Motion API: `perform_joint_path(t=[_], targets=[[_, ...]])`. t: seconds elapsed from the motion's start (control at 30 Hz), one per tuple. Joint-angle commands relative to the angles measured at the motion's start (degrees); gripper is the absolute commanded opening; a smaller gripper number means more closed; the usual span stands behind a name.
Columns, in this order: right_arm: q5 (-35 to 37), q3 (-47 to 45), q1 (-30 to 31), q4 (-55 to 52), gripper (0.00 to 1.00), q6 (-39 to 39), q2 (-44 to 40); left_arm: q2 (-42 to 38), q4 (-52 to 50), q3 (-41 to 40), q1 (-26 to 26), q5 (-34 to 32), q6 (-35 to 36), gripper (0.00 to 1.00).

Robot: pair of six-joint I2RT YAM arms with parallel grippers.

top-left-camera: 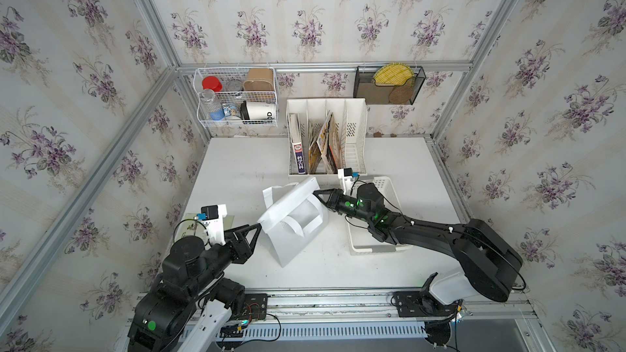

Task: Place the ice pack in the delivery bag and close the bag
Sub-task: Seal the adhesive seal in the delivery bag.

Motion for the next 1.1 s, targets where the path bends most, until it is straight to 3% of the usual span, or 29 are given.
perform_joint_path(t=[0.0, 0.2, 0.3, 0.53, 0.77, 0.9, 1.07], targets=[[0.43, 0.24, 0.0, 0.44, 0.1, -0.9, -0.43, 3.17, -0.89, 3.13, 0.02, 1.37, 4.5, 0.46], [0.85, 0.05, 0.01, -0.16, 0.1, -1.47, -1.07, 16.03, 3.94, 6.5, -0.21, 13.26, 9.54, 0.42], [1.29, -0.31, 0.01, -0.42, 0.11, -1.71, -1.64, 21.08, 6.95, 7.87, -2.42, 15.49, 11.06, 0.42], [1.35, -0.57, 0.01, -0.89, 0.11, -2.51, -2.26, 32.92, 6.04, 13.14, -10.33, 9.08, 18.32, 0.47], [0.35, -0.81, 0.01, -0.8, 0.12, -2.48, -2.22, 41.76, -1.71, 18.16, -10.45, -8.26, 24.91, 0.6], [-0.45, -0.81, 0.06, -0.58, 0.13, -2.73, -2.2, 49.12, -5.85, 22.78, -10.35, -9.92, 26.99, 0.61], [-1.61, -0.88, 0.01, 0.12, 0.14, -2.59, -1.8, 51.73, -4.51, 22.54, -10.17, -5.63, 29.15, 0.63]])
